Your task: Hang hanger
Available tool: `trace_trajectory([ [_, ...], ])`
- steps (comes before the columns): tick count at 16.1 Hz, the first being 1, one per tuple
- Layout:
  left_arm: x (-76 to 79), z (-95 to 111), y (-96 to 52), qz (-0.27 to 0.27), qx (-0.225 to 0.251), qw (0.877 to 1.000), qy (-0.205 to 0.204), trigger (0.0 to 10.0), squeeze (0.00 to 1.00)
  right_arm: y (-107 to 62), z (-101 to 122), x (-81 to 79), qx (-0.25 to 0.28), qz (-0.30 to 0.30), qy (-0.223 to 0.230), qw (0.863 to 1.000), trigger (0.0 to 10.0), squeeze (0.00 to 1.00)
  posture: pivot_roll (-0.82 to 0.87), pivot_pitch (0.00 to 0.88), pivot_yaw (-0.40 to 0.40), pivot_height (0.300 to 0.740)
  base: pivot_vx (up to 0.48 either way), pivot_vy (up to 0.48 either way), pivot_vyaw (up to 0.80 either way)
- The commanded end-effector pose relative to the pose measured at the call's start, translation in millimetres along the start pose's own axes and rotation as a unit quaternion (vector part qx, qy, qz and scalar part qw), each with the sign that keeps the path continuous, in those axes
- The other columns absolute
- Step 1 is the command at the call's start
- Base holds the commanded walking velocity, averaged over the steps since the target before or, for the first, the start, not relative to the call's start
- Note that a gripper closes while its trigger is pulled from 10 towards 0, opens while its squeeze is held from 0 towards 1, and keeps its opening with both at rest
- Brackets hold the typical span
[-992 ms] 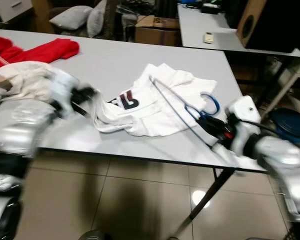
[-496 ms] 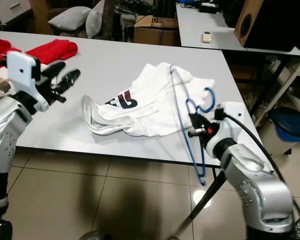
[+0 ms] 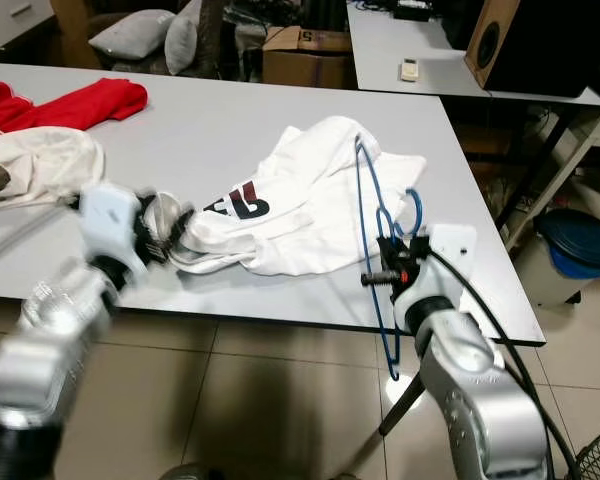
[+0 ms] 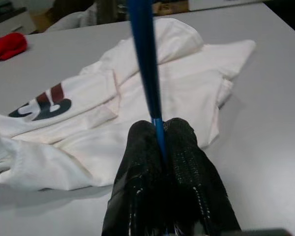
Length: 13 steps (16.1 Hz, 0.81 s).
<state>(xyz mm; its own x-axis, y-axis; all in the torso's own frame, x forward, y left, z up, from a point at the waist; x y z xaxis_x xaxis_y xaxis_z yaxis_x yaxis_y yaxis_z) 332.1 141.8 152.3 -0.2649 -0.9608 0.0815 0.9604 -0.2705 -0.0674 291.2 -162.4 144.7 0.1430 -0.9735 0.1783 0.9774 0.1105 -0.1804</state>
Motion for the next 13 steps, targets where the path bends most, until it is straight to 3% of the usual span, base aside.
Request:
trace_trajectory([
  [1,3.4,1,-1.9,0.009,0.010,1.000,0.008,10.0,0.00,-1.8,7,-0.6,0.019,-0.014,0.013,1.000,10.0,0.00,-0.01,0.000,0.012,0.740,0.000,0.480,0.00],
  [2,3.2,-2,-1.2,0.018,0.007,1.000,0.001,10.0,0.00,-1.8,5,1.1,0.016,-0.030,0.017,0.999,10.0,0.00,-0.01,0.000,0.007,0.740,0.000,0.480,0.00],
  [5,-0.9,-11,1.2,0.032,-0.012,0.999,0.025,10.0,0.00,0.6,4,6.7,0.038,-0.058,-0.034,0.997,10.0,0.00,0.01,0.000,0.009,0.740,0.000,0.480,0.00],
  [10,-1.6,-11,-3.3,0.036,-0.011,0.999,0.035,10.0,0.00,1.0,2,1.2,0.044,-0.039,0.006,0.998,10.0,0.00,0.01,0.000,-0.001,0.740,0.000,0.480,0.00],
  [12,2.8,-7,4.9,0.032,-0.005,0.999,0.026,10.0,0.00,0.7,6,2.1,0.056,-0.037,0.062,0.996,10.0,0.00,-0.01,0.000,0.013,0.740,0.000,0.480,0.00],
  [13,3.7,-6,6.5,0.031,-0.004,0.999,0.024,10.0,0.00,1.0,7,2.8,0.058,-0.038,0.060,0.996,10.0,0.00,-0.01,0.000,0.016,0.740,0.000,0.480,0.00],
])
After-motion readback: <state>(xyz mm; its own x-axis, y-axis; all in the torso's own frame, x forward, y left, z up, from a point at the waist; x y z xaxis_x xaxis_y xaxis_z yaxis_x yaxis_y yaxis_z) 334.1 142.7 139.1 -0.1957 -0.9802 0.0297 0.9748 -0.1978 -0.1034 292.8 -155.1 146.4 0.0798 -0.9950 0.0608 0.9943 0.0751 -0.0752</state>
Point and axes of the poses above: a point about 5 cm out from each wrist's last joint towards the gripper, its own y axis pointing out of the wrist towards the gripper, its own z axis along the axis of the wrist's last joint, x = y × z, the point moved 5 cm from there along y, pointing out of the wrist towards the gripper, and after that the axes turned 13 degrees about -y, right-handed, at the moved point
